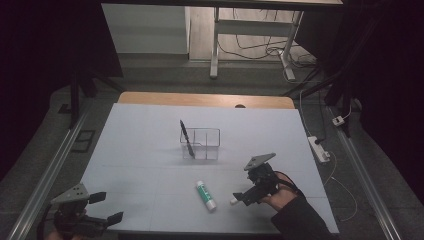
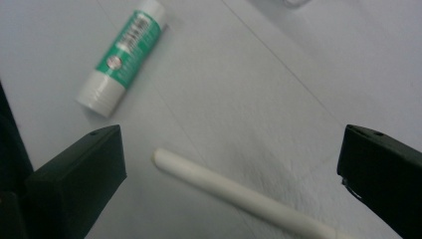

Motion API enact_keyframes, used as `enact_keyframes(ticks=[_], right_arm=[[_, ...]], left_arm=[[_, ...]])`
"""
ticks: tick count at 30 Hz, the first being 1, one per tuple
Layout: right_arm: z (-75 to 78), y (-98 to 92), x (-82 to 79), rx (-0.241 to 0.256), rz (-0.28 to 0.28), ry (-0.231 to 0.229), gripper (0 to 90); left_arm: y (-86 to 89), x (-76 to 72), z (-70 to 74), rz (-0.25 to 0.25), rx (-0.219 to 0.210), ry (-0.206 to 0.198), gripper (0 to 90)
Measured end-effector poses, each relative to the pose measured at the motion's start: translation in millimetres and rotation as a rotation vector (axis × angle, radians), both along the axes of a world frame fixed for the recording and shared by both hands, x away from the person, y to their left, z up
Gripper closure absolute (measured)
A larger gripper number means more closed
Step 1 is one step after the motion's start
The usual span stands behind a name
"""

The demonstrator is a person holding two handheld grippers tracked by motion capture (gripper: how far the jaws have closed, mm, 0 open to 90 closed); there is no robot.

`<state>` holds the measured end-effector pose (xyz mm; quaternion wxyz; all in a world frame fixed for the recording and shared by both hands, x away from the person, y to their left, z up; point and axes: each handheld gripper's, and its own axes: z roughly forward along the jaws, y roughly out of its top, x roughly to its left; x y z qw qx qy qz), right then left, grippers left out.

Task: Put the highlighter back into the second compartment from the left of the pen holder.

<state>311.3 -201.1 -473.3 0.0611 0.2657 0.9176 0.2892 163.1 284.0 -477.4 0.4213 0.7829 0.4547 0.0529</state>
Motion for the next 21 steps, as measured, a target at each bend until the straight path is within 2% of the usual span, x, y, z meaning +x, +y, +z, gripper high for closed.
enact_keyframes(ticks=[6, 13, 17, 21], right_arm=[[-9.8, -11.0, 2.0, -0.040, 0.009, 0.025, 0.0], [-21.1, -14.4, 7.4, -0.081, 0.026, 0.052, 2.4], [-28.3, -13.0, 8.3, -0.110, 0.065, 0.077, 5.6], [-33.1, -11.9, 9.4, -0.153, 0.101, 0.078, 9.8]], left_arm=[[0.0, 0.2, 0.0, 0.000, 0.000, 0.001, 1.1], [0.1, 0.3, -0.1, 0.000, -0.001, 0.002, 1.1], [0.2, 0.3, -0.1, 0.001, -0.002, 0.003, 1.1], [0.0, 0.4, -0.1, 0.001, -0.001, 0.003, 1.1]])
